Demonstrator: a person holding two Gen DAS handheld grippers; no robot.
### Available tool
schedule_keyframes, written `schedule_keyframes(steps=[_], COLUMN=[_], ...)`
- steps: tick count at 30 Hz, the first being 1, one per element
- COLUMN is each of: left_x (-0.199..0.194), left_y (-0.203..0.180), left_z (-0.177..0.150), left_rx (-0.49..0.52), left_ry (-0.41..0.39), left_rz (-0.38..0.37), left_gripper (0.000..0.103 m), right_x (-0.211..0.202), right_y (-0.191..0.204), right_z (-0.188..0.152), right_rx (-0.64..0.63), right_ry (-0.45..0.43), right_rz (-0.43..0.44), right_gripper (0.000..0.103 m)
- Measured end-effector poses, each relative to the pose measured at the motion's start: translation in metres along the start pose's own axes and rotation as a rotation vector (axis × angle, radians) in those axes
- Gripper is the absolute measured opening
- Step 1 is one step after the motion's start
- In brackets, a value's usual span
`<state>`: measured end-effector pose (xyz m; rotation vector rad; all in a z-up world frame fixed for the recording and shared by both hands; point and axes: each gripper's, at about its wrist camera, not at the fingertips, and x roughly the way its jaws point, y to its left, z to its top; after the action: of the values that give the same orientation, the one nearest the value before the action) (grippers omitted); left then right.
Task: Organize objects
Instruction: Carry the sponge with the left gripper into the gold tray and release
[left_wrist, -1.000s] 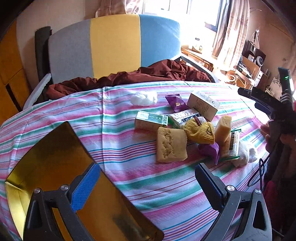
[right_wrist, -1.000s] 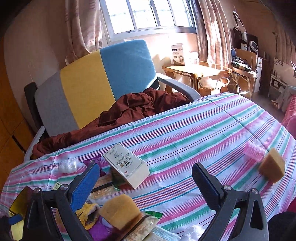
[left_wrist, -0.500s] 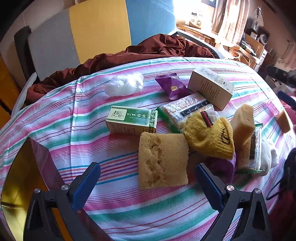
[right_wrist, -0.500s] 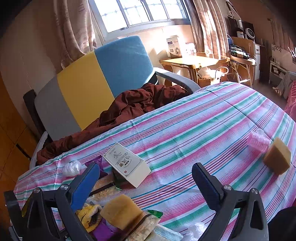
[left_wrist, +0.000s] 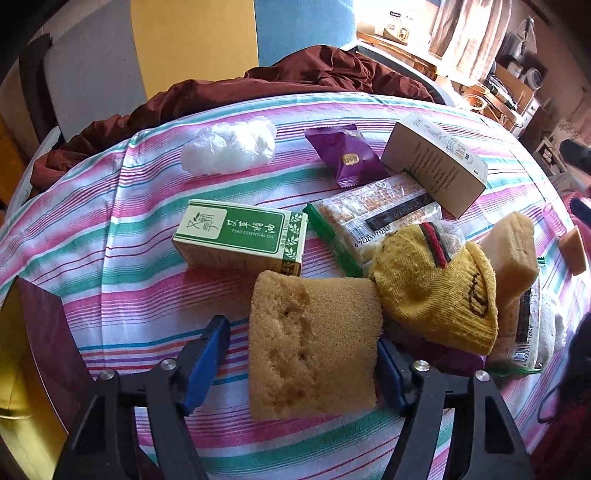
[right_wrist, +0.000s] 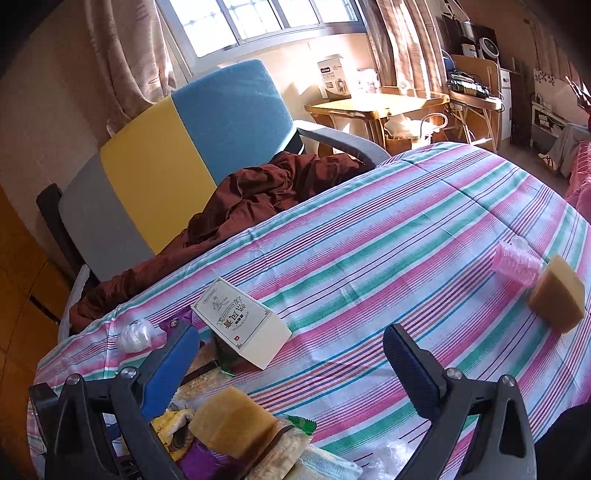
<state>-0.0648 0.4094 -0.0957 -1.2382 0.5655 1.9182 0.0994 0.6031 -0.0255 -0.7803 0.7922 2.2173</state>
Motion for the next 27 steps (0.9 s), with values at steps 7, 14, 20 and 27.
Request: schedule_keyframes(steps=[7,14,20,27], left_x=[-0.01,-0.041,-0.063,-0.097], left_y=[-0.01,-0.008,0.001,0.015], left_z=[-0.004,-0.019,-0.043,-0.068], left_rx=[0.046,0.053,0.012,-0.041], left_ry=[-0.051,-0.115,-0.139,-0.191], left_rz=[-0.006,-0.001,-0.011,-0.02], left_gripper=[0.054,0.055,0.055,0.055], right_x=[0.01,0.018,0.023,0.005], right_y=[-0.002,0.009,0.036,0.078], right_z=[-0.001,-0.005,-0.016,-0.032], right_rx=[0.008,-0.02,-0.139,-0.341], right_ry=[0.05,0.107,0.155,0.096], right_rz=[-0.002,0.083,0.155,0.224], right_gripper=[0.102,0.102,0.102,0.101])
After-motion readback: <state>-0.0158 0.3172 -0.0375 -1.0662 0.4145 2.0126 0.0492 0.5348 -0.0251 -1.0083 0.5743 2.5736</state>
